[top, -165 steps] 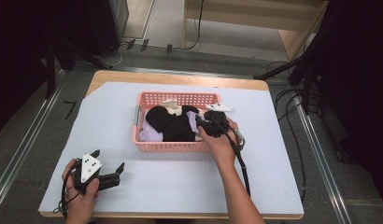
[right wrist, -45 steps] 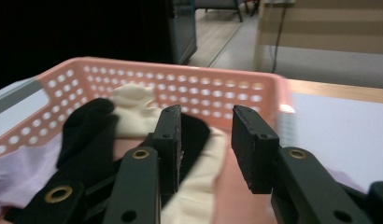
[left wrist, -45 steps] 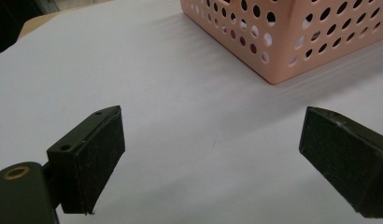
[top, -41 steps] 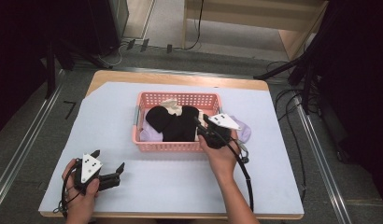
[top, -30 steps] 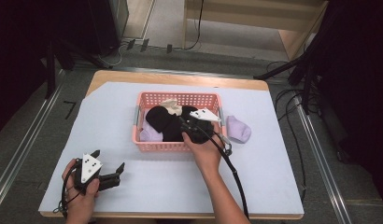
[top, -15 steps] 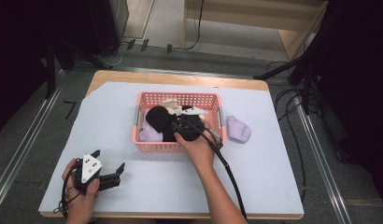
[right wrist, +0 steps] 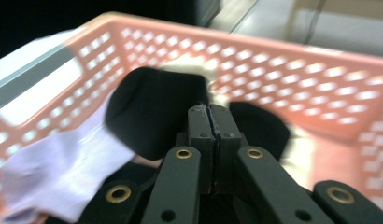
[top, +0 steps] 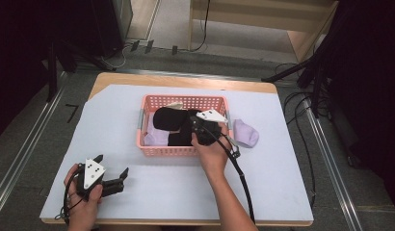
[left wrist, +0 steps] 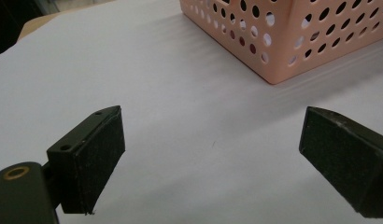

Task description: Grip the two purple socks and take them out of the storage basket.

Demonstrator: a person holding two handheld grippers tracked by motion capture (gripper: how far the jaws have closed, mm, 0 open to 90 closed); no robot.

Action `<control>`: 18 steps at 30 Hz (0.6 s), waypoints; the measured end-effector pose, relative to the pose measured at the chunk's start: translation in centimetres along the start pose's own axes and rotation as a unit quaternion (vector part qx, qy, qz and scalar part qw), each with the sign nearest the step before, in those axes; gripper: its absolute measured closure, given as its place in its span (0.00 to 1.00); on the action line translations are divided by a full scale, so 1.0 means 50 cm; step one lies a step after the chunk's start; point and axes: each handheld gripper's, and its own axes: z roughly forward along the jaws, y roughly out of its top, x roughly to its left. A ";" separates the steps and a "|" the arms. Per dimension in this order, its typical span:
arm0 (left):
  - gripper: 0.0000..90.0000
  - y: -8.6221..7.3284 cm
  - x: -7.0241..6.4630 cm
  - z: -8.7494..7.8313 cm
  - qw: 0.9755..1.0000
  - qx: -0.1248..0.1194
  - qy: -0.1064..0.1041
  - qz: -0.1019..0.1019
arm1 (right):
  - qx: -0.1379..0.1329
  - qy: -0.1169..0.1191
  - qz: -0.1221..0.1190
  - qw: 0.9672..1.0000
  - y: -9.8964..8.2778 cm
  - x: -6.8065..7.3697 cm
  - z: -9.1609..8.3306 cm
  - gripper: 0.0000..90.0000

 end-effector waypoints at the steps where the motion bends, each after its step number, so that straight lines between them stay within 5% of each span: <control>1: 0.09 0.000 0.000 0.000 1.000 0.000 0.000 0.000 | -0.006 -0.009 0.004 1.000 0.000 -0.008 -0.005 0.99; 6: 0.09 0.000 -0.001 0.001 1.000 -0.002 0.001 0.000 | -0.009 -0.072 0.005 0.997 -0.006 -0.045 -0.025 0.98; 7: 0.09 0.000 -0.001 0.001 1.000 -0.001 0.002 0.000 | -0.020 -0.101 0.000 0.995 -0.009 -0.054 -0.031 0.90; 9: 0.09 0.000 -0.001 0.001 1.000 0.000 0.002 0.001 | -0.044 -0.111 -0.002 0.993 -0.009 -0.056 -0.036 0.81; 14: 0.09 0.000 -0.001 0.001 1.000 0.002 0.001 0.001 | -0.064 -0.060 0.018 0.996 0.000 -0.031 -0.041 0.80; 17: 0.09 0.000 -0.001 0.001 1.000 0.001 0.001 0.002 | -0.017 0.002 -0.004 1.000 0.008 0.022 -0.019 0.85; 18: 0.09 0.000 -0.001 0.001 1.000 0.001 0.001 0.002 | -0.017 0.002 -0.004 1.000 0.008 0.022 -0.019 0.85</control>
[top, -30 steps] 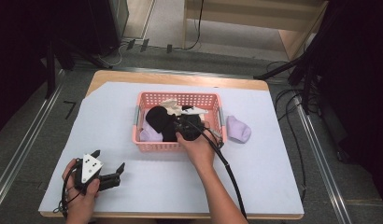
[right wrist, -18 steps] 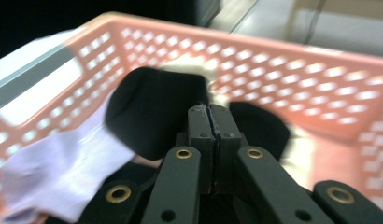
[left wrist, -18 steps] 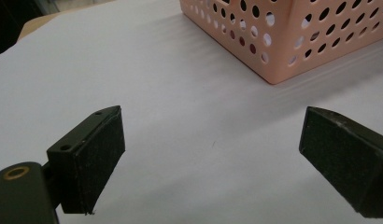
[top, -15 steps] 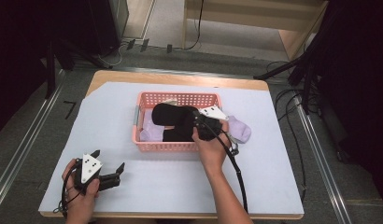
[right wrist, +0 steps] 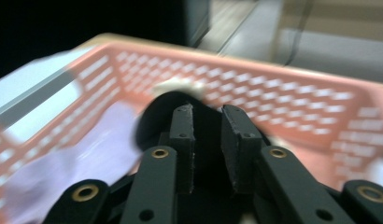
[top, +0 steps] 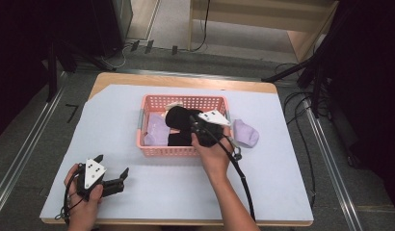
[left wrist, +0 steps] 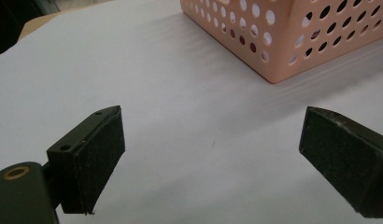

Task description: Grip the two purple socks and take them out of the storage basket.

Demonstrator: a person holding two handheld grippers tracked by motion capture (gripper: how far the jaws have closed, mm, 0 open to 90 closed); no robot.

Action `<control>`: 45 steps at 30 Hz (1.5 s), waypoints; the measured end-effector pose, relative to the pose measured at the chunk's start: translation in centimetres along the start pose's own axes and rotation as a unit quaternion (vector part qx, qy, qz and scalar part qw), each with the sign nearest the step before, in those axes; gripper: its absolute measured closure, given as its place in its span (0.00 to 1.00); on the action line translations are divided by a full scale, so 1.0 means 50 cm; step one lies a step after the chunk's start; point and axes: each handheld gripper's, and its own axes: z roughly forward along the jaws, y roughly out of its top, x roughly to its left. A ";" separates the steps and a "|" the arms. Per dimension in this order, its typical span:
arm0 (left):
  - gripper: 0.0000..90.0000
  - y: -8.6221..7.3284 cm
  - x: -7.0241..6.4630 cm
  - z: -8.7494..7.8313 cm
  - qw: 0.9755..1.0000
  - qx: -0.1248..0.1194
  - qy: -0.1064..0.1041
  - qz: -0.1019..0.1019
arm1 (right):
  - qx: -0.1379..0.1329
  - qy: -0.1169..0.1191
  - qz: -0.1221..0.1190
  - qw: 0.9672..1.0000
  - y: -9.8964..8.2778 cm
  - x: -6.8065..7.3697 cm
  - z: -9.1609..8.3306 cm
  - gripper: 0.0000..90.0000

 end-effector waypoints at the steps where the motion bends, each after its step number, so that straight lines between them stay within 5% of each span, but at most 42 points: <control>1: 0.09 0.000 0.000 0.000 1.000 0.000 0.000 -0.001 | 0.011 0.012 -0.003 1.000 0.001 0.011 0.008 0.85; 2: 0.09 0.000 0.000 0.000 1.000 -0.001 0.000 -0.001 | 0.036 0.028 0.001 0.999 0.002 0.030 0.025 0.85; 9: 0.09 -0.001 0.000 0.001 1.000 -0.004 -0.001 -0.003 | 0.087 0.039 0.008 0.995 -0.001 0.072 0.077 0.87; 13: 0.09 0.000 -0.002 0.001 1.000 -0.001 0.001 0.006 | 0.150 0.056 0.001 0.987 0.002 0.107 0.112 0.84; 18: 0.09 0.000 -0.005 0.001 1.000 -0.002 0.005 0.010 | 0.214 0.037 0.004 0.976 0.004 0.124 0.140 0.83; 20: 0.09 0.000 -0.005 0.001 1.000 -0.001 0.004 0.011 | 0.220 0.037 0.013 0.975 0.004 0.124 0.143 0.82; 24: 0.09 0.000 -0.006 0.001 1.000 0.000 0.004 0.011 | 0.284 0.036 0.071 0.955 0.010 0.122 0.163 0.72; 25: 0.09 0.000 -0.006 0.001 1.000 0.001 0.002 0.010 | 0.284 0.036 0.071 0.955 0.010 0.122 0.163 0.72; 26: 0.09 0.000 -0.006 0.001 1.000 0.001 0.002 0.010 | 0.310 0.037 0.091 0.946 0.011 0.121 0.171 0.69; 27: 0.09 0.000 -0.006 0.001 1.000 0.001 0.004 0.012 | 0.310 0.037 0.091 0.946 0.011 0.121 0.171 0.69; 28: 0.09 0.000 -0.005 0.001 1.000 0.001 0.003 0.012 | 0.331 0.035 0.106 0.937 0.011 0.123 0.178 0.69; 31: 0.09 0.000 -0.005 0.000 1.000 0.001 0.003 0.012 | 0.339 0.032 0.110 0.934 0.011 0.124 0.181 0.73; 32: 0.09 0.000 -0.006 0.001 1.000 0.001 0.003 0.012 | 0.340 0.037 0.116 0.932 0.010 0.126 0.181 0.83; 35: 0.09 0.000 -0.006 0.000 1.000 0.000 0.002 0.011 | 0.332 0.045 0.110 0.936 0.010 0.130 0.180 0.94; 37: 0.09 -0.001 -0.006 0.001 1.000 -0.002 0.002 0.010 | 0.306 0.055 0.093 0.946 0.010 0.132 0.174 0.98; 38: 0.09 0.000 -0.005 0.001 1.000 -0.002 0.003 0.011 | 0.276 0.065 0.097 0.954 0.012 0.128 0.166 0.98; 39: 0.09 0.000 -0.005 0.001 1.000 -0.002 0.003 0.011 | 0.276 0.065 0.097 0.954 0.012 0.128 0.166 0.98; 45: 0.09 0.000 -0.006 0.001 1.000 -0.001 0.003 0.012 | 0.176 0.096 0.106 0.974 0.021 0.114 0.128 0.98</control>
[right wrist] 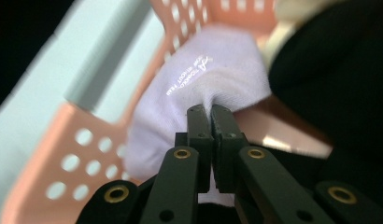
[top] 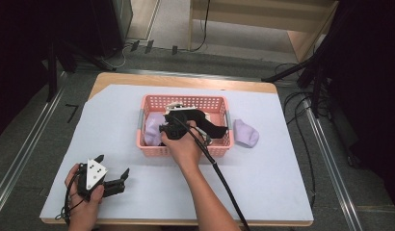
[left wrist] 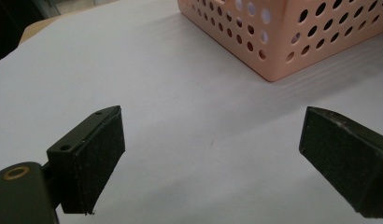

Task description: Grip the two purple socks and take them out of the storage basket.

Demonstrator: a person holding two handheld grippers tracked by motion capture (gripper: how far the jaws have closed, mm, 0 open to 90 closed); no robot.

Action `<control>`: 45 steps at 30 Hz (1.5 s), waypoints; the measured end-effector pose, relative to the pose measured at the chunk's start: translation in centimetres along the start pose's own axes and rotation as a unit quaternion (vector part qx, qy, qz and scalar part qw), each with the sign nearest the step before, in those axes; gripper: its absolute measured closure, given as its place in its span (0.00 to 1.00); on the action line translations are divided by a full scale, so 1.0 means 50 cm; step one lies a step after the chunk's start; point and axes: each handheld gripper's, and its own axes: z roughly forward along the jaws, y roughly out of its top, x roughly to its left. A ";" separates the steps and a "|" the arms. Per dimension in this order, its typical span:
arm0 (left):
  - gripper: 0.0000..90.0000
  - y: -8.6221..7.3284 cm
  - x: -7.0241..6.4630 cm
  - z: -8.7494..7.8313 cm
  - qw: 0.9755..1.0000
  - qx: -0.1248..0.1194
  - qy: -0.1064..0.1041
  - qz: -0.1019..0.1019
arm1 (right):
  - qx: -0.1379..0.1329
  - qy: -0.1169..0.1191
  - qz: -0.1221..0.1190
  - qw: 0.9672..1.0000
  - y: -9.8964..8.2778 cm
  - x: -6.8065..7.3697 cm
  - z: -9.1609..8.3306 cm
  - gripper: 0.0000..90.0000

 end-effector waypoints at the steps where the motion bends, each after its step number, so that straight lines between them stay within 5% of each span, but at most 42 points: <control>1: 0.09 0.000 0.000 0.000 1.000 0.000 0.000 0.000 | -0.019 0.001 -0.004 1.000 -0.002 0.000 -0.004 0.98; 5: 0.09 0.000 0.000 0.000 1.000 0.000 0.000 -0.001 | -0.087 0.013 -0.015 0.996 -0.007 0.001 -0.024 0.98; 11: 0.09 0.000 0.001 0.000 1.000 -0.002 0.000 -0.001 | -0.173 0.024 -0.039 0.984 -0.013 -0.004 -0.055 0.98; 13: 0.09 0.000 0.001 0.000 1.000 -0.001 -0.001 0.000 | -0.201 0.018 -0.052 0.978 -0.015 -0.007 -0.063 0.98; 15: 0.09 0.000 0.001 0.000 1.000 -0.001 -0.001 0.000 | -0.240 0.007 -0.059 0.969 -0.018 -0.015 -0.074 0.98; 16: 0.09 0.000 0.001 0.000 1.000 0.000 -0.001 0.000 | -0.240 0.007 -0.059 0.969 -0.018 -0.015 -0.074 0.98; 19: 0.09 0.000 0.001 0.000 1.000 0.000 -0.001 0.000 | -0.265 0.000 -0.076 0.961 -0.021 -0.020 -0.084 0.98; 24: 0.09 0.000 0.000 0.000 1.000 0.000 -0.001 0.000 | -0.307 -0.024 -0.120 0.944 -0.022 -0.025 -0.112 0.98; 26: 0.09 0.000 0.000 0.000 1.000 0.001 -0.001 0.000 | -0.317 -0.033 -0.126 0.940 -0.022 -0.028 -0.121 0.98; 28: 0.09 0.000 0.000 0.000 1.000 0.002 -0.001 0.000 | -0.335 -0.053 -0.138 0.930 -0.023 -0.039 -0.140 0.98; 38: 0.09 0.000 0.001 0.001 1.000 0.000 0.000 -0.001 | -0.367 -0.093 -0.133 0.916 -0.031 -0.092 -0.190 0.98; 45: 0.09 0.000 0.001 0.000 1.000 0.000 0.001 0.001 | -0.378 -0.121 -0.123 0.909 -0.040 -0.140 -0.233 0.98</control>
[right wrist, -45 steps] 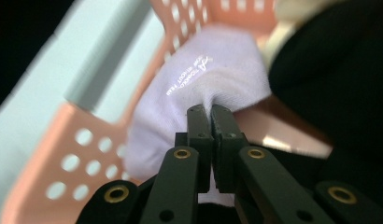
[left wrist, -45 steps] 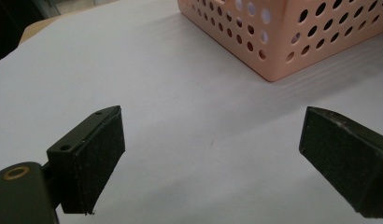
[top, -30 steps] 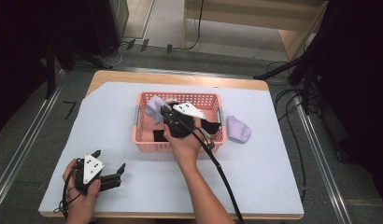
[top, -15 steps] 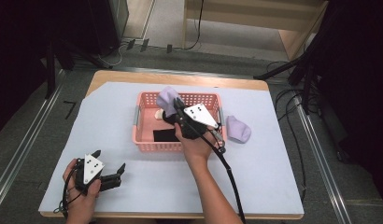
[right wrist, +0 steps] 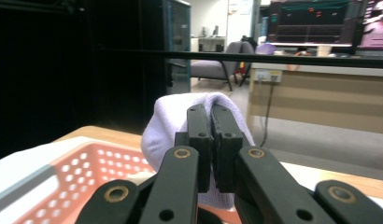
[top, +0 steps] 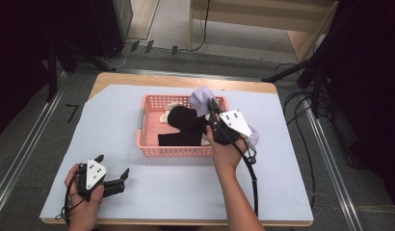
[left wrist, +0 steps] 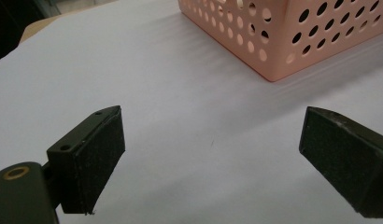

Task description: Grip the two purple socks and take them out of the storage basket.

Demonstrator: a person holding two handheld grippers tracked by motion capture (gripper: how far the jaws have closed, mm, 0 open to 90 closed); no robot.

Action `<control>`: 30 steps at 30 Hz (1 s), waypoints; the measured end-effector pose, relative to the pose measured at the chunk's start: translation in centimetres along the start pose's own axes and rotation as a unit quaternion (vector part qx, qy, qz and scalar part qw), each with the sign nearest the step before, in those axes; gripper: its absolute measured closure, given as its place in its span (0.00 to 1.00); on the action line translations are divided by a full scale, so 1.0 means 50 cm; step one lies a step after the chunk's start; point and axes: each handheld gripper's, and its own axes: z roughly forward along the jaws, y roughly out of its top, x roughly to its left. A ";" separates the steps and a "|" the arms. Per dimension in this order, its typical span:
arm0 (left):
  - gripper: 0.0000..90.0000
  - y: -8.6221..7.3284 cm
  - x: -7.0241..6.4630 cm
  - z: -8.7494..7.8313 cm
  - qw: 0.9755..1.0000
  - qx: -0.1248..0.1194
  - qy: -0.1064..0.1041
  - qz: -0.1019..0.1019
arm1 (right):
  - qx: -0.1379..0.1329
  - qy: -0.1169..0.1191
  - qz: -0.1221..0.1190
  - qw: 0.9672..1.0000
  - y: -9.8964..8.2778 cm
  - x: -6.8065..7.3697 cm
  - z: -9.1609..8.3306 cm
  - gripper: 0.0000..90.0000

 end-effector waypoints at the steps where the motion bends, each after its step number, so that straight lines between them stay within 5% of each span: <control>1: 0.09 0.000 0.000 0.000 1.000 0.000 0.000 0.000 | -0.001 -0.005 0.000 1.000 0.000 -0.008 -0.004 0.98; 18: 0.09 0.000 -0.001 0.000 1.000 0.000 0.001 -0.002 | 0.002 -0.082 0.016 0.996 -0.009 -0.140 -0.077 0.98; 30: 0.09 0.000 -0.001 0.000 1.000 -0.002 0.002 -0.002 | 0.048 -0.138 0.034 0.989 -0.079 -0.221 -0.104 0.98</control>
